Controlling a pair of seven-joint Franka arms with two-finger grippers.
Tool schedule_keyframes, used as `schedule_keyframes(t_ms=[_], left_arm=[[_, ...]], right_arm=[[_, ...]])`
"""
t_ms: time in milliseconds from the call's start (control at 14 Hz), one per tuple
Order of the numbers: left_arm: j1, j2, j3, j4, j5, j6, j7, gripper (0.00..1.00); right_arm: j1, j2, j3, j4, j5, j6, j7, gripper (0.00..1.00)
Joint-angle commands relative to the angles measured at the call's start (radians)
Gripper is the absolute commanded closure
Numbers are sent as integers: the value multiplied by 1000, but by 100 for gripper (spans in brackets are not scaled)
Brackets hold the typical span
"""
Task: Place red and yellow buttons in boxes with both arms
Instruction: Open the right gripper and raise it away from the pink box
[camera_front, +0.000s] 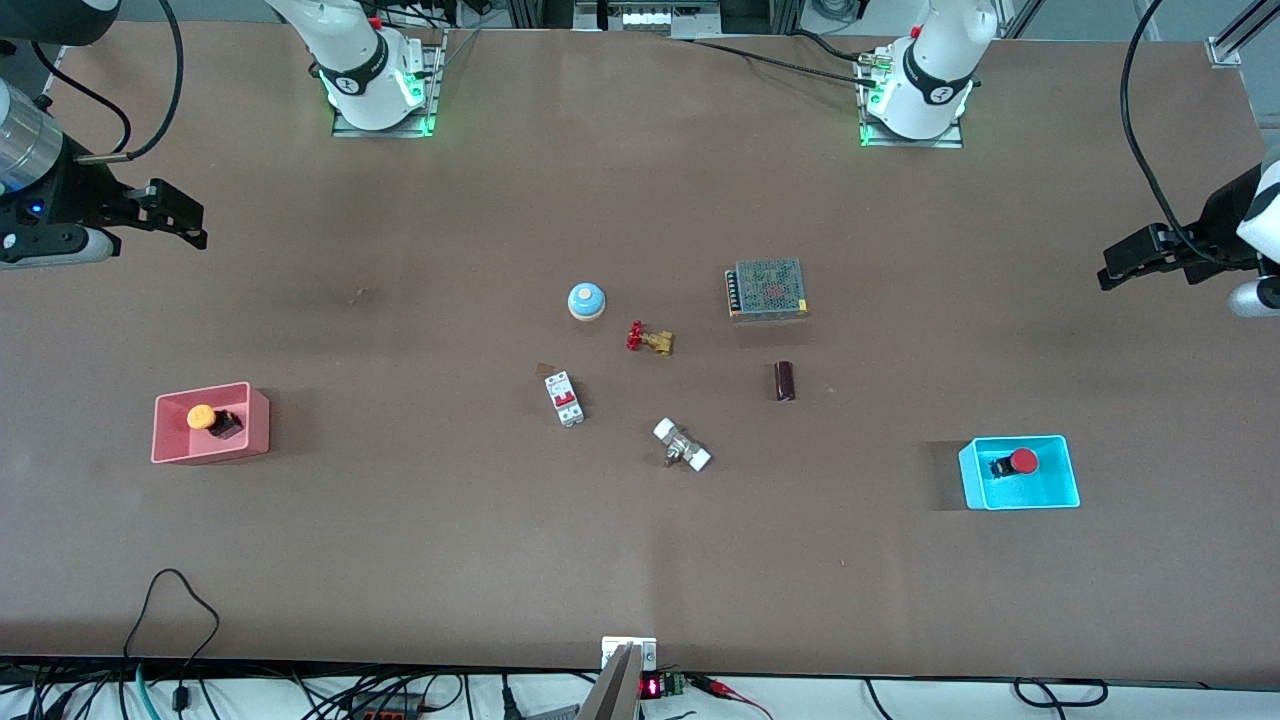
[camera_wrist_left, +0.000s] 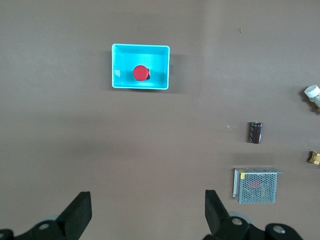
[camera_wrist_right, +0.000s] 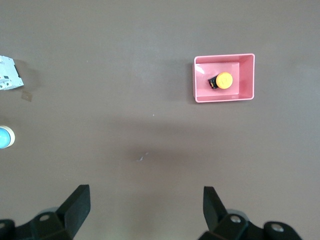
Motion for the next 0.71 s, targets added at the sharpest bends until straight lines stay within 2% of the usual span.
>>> schedule_keyframes(t_ms=[0, 643], left_arm=[[5, -38, -7, -46, 11, -1, 17, 0], [3, -42, -9, -52, 11, 2, 17, 0]], right_arm=[[11, 6, -4, 21, -8, -26, 20, 0], [11, 9, -4, 23, -8, -20, 29, 0]])
